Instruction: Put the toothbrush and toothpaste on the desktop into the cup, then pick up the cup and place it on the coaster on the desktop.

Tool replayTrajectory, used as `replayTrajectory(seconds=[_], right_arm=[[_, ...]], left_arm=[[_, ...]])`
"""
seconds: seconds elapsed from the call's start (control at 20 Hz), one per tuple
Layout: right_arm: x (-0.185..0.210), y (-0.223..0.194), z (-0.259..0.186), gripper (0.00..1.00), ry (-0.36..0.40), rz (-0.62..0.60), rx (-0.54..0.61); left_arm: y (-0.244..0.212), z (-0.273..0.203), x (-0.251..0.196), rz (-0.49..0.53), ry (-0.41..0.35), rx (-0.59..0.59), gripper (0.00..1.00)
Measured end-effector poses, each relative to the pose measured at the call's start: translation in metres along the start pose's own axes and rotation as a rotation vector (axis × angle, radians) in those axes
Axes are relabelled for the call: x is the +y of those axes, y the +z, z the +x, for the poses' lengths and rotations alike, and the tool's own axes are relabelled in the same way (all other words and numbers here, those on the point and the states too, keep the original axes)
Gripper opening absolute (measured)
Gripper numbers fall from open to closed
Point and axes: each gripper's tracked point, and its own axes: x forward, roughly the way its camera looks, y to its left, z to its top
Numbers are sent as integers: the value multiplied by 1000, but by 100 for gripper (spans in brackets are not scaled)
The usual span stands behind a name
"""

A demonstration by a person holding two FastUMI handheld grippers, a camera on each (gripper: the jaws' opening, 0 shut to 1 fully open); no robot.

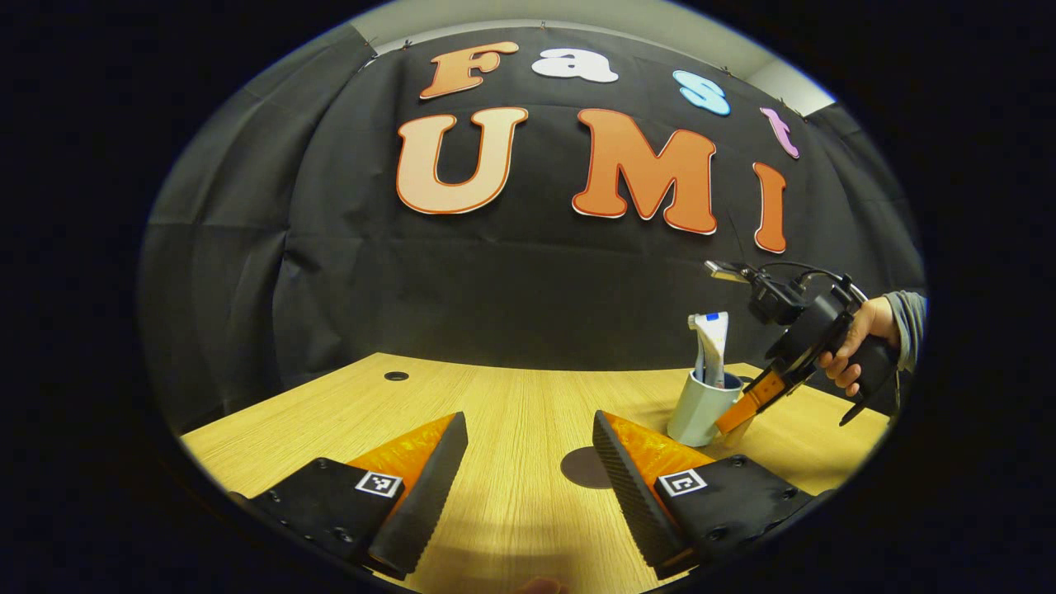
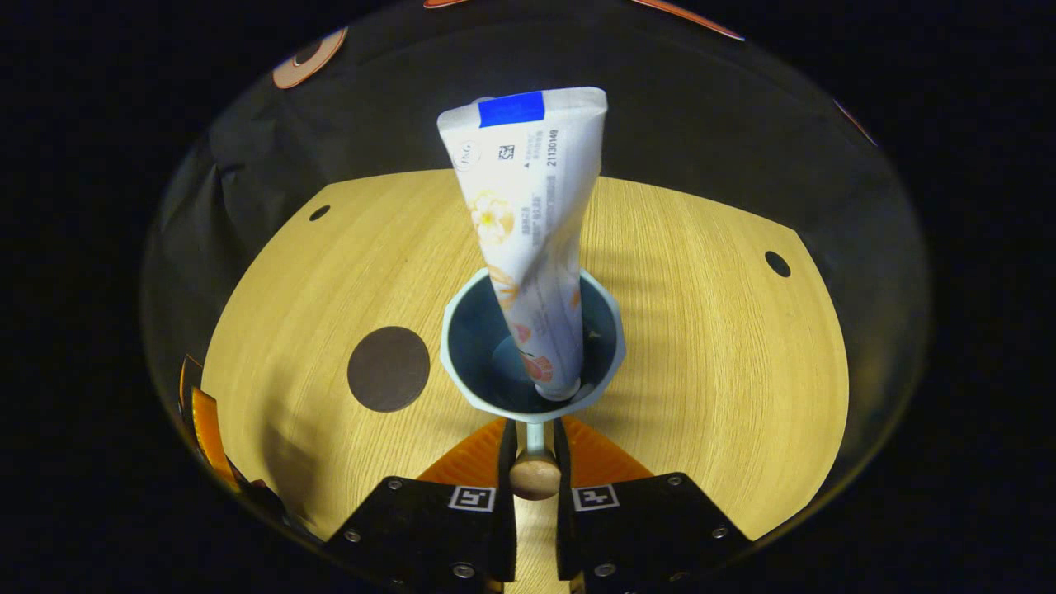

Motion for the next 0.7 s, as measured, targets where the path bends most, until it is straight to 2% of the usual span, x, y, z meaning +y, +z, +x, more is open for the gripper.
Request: replayTrajectory(seconds=[0.45, 0.55, 0.7], right_arm=[[4, 15, -1, 19, 71, -144, -92], [3, 13, -2, 19, 65, -179, -83], [6, 12, -5, 19, 103, -191, -56]], left_arm=[[-2, -9, 3, 10, 16, 4, 97], [-1, -13, 5, 13, 23, 2, 97], [-4, -16, 10, 17, 35, 5, 97]])
